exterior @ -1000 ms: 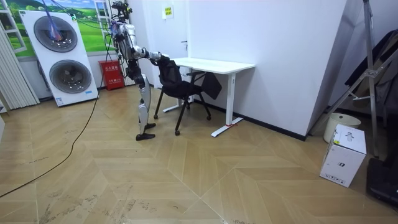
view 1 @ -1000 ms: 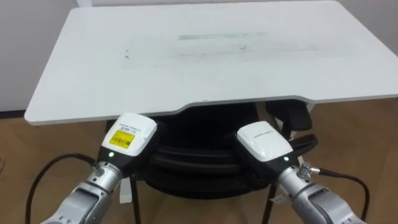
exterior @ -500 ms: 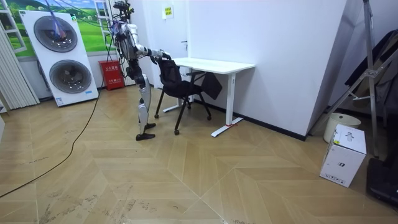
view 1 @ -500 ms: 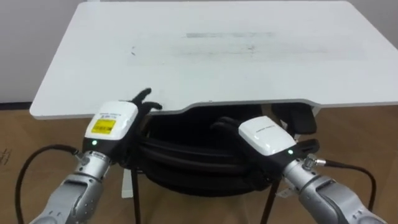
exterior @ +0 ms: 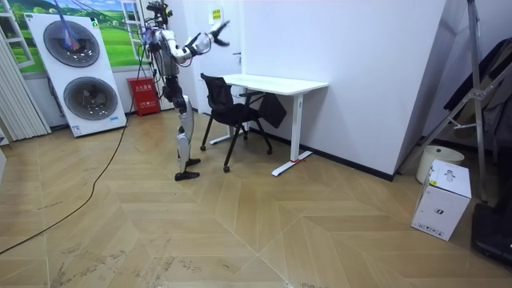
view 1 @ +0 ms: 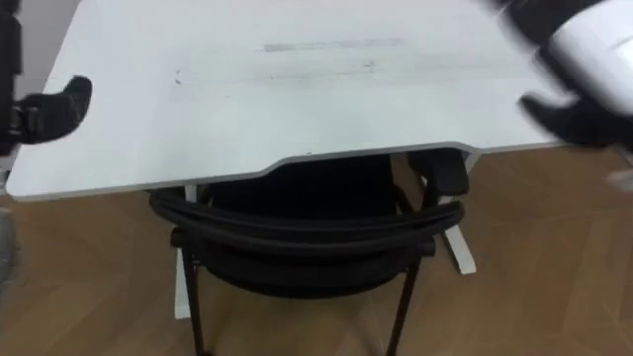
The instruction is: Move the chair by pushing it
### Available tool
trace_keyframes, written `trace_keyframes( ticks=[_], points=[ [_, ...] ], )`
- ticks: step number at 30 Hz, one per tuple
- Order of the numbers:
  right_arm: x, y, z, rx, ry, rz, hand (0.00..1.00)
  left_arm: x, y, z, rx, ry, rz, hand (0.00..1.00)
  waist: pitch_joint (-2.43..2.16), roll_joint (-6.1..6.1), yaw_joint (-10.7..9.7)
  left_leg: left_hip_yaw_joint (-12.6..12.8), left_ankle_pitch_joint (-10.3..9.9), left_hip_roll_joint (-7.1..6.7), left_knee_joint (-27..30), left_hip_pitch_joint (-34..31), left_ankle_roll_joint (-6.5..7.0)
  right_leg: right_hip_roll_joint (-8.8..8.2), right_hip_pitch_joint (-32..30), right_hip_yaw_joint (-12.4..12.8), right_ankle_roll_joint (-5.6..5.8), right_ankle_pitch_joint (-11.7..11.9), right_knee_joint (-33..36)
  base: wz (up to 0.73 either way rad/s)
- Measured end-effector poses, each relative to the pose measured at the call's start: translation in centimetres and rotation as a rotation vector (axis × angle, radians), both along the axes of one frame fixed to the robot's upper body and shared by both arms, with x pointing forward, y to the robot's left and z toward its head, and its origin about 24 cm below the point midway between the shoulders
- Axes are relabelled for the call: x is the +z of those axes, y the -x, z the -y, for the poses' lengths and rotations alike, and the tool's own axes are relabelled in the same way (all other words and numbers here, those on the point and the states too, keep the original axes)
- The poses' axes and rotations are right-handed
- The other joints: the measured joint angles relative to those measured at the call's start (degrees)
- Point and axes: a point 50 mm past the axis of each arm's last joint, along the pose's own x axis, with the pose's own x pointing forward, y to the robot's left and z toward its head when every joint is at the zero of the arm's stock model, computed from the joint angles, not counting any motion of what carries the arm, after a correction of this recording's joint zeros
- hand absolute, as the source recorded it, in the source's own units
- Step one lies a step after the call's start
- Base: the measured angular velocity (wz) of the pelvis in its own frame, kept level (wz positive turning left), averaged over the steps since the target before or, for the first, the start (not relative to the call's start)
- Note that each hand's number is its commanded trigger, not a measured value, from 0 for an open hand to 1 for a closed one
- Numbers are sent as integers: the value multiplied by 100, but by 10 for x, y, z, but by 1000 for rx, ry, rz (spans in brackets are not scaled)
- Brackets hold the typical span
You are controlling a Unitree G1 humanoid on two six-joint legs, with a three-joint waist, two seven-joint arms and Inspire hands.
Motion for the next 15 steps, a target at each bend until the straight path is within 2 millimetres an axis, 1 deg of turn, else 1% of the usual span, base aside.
trace_keyframes(
  ticks=[2, 3, 4, 5, 7, 8, 9, 10, 11, 12, 13, 14, 15],
  points=[
    [7, 13, 25, -68, -74, 116, 0, -3, 20, -21, 103, 19, 13, 0, -45, -11, -99, 11, -44, 13, 4, 54, -44, 24, 93, 16, -4, 1, -77, -6],
    [8, 17, 31, -90, -97, 137, 0, -3, 25, -25, 124, 29, 28, 0, -50, -18, -110, 18, -50, 16, 4, 54, -52, 30, 96, 31, -4, 1, -65, 0],
    [10, 23, 40, -121, -139, 176, 0, -2, 32, -32, 164, 53, 61, 0, -44, 5, -163, 11, -55, 14, 3, 41, -59, 34, 89, 27, -4, 1, -69, 0],
    [14, 30, 47, -132, -193, 219, 0, -3, 40, -39, 203, 88, 96, 0, -60, 41, -225, 8, -55, 11, -7, 34, -61, 32, 80, 17, -4, 1, -67, 0],
    [19, 40, 56, -129, -284, 296, 0, -4, 51, -45, 248, 134, 155, 0, -91, 91, -253, 22, -60, 9, -47, 73, -68, 29, 82, 17, -2, -4, -63, -4],
    [22, 49, 64, -137, -333, 354, 0, -5, 58, -50, 275, 162, 191, 0, -99, 108, -267, 32, -62, 16, -78, 111, -74, 30, 102, 24, -2, -4, -63, -7],
    [23, 54, 68, -141, -358, 381, 0, -5, 62, -53, 288, 178, 209, 0, -100, 109, -301, 33, -67, 20, -83, 130, -82, 31, 114, 29, -1, -4, -61, -7],
    [23, 64, 76, -152, -418, 432, 0, -7, 71, -61, 322, 215, 236, 0, -109, 122, -311, 33, -82, 22, -82, 128, -100, 41, 111, 41, -1, -4, -60, -4],
    [22, 70, 81, -161, -453, 458, 0, -8, 77, -65, 347, 232, 247, 0, -118, 129, -316, 33, -88, 22, -81, 125, -108, 48, 107, 40, -1, -4, -59, -5],
    [16, 85, 92, -198, -532, 514, 0, -12, 90, -73, 394, 278, 274, 0, -117, 130, -364, 35, -107, 26, -79, 121, -123, 61, 100, 41, 0, -5, -58, 0],
    [6, 98, 105, -249, -620, 557, 0, -23, 103, -81, 452, 347, 295, 0, -120, 133, -409, 33, -117, 29, -80, 121, -126, 62, 100, 47, 3, -11, -49, 0],
    [-11, 113, 119, -320, -741, 596, 0, -38, 115, -88, 520, 439, 303, 0, -118, 140, -398, 34, -123, 30, -79, 119, -127, 61, 93, 59, 2, -25, -36, 0],
    [-21, 121, 127, -362, -812, 614, 0, -48, 122, -93, 562, 484, 295, 0, -120, 143, -395, 34, -126, 26, -79, 112, -130, 62, 85, 59, 3, -27, -31, 0]
  ],
)
